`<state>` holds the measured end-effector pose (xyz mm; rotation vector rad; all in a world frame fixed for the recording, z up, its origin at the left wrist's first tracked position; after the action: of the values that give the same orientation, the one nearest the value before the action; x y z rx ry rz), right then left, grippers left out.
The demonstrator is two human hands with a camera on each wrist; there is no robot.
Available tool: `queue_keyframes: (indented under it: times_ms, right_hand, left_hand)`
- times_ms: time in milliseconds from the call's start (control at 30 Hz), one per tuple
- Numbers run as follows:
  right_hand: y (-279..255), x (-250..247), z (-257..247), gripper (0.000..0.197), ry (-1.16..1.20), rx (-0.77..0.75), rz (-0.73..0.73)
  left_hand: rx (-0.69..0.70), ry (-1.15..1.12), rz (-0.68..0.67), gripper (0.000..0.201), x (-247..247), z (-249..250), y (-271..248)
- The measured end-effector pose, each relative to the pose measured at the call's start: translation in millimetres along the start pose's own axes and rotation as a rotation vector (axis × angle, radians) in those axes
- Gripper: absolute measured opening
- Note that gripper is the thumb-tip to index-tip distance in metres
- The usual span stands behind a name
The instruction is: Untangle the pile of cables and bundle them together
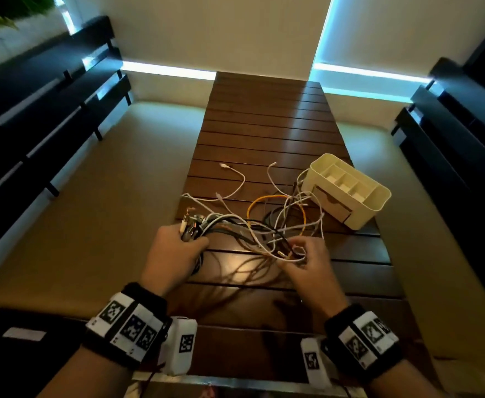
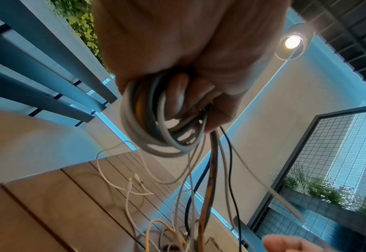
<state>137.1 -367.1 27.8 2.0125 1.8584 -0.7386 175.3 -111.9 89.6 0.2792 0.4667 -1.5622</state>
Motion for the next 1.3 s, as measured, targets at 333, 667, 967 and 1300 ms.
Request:
queue_keyframes:
  times_ms: [333,667,967,1300]
  right_hand:
    - [16,-35,-14,0.043,0.123,0.241,0.038]
    - [26,3,-12,0.035,0.855,0.472,-0.141]
    - [43,-54,-89,0.008,0.508,-0.014,0.462]
    - [88,-64,-167,0.017,0.158,-0.298,0.227]
  left_hand:
    - [-0.005,-0.077,0.016,0.037,-8,9,-3]
    - [0.031,-0.099,-0.02,0.031,-6,15,-18]
    - [0.07,-0.039,0.008,0.032,-4,17,-26]
    - [0.163,-0.088,-0.002,0.04,-3,32,-27]
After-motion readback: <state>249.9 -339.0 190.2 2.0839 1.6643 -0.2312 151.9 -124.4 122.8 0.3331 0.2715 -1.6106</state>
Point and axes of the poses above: each hand's wrist, its own y-axis towards the middle knuckle, its own x-axis out of the palm, z = x × y, the point moved 1 cm from there along y, towards the middle knuckle, and after that the axes turned 4 degrees about -z, right-handed, at the moved point
